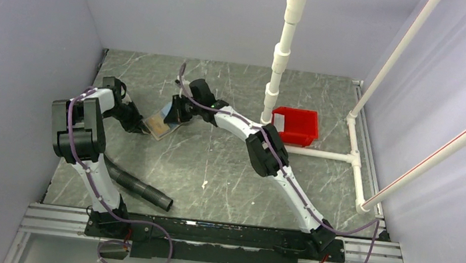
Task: Put the credit cards into the card holder
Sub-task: Close the card holder at the center of the board.
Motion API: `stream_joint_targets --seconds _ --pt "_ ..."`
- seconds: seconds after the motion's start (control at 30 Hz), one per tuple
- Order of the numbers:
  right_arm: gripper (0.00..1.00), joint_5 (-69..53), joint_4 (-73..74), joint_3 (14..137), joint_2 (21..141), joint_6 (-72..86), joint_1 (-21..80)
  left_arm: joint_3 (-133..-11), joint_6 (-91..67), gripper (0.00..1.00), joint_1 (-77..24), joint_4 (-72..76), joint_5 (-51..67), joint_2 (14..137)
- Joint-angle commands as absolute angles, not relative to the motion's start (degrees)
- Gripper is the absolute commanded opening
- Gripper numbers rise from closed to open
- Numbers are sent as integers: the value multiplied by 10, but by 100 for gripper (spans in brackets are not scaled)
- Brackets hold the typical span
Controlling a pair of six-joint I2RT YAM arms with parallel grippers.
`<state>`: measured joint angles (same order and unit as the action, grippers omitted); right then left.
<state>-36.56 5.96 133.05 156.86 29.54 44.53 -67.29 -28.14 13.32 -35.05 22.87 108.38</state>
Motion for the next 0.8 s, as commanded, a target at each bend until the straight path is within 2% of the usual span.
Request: stream_joint_targets --seconds 0.0,0.17,0.33,0.57,0.77 --pt "11 -383 51 1320 1526 277 466 -681 -276 6 129 -345 226 1094" --pt "25 -243 188 1359 1492 216 456 -686 -255 0 127 -360 211 1092" --pt "49 -165 208 1292 1420 189 442 -708 -218 0 103 -400 172 1109" --pt "64 -169 222 1283 1438 196 400 -702 -211 0 88 -404 174 1105" --pt "67 -223 189 1270 1462 201 383 -690 -211 0 75 -404 180 1099"
